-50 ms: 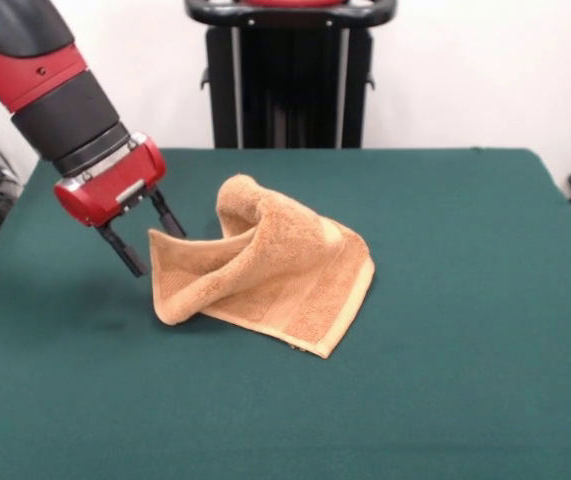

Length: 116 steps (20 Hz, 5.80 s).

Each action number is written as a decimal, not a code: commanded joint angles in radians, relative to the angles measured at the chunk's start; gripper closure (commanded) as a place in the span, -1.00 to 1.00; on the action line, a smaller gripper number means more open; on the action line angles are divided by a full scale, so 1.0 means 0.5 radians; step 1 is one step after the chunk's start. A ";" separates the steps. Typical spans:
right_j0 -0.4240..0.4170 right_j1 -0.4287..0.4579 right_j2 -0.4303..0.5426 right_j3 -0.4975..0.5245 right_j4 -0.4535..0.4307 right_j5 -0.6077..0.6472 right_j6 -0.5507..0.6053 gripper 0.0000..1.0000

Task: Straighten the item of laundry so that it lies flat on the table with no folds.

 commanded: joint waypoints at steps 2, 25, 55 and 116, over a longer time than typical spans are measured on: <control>0.054 0.146 0.032 0.080 -0.013 -0.122 -0.233 -1.00; -0.067 0.390 0.124 0.080 -0.026 -0.109 -0.401 1.00; 0.413 -0.296 -0.559 0.013 -0.183 0.494 -0.068 1.00; -0.251 -1.043 -0.748 0.963 -0.512 -0.200 -0.176 1.00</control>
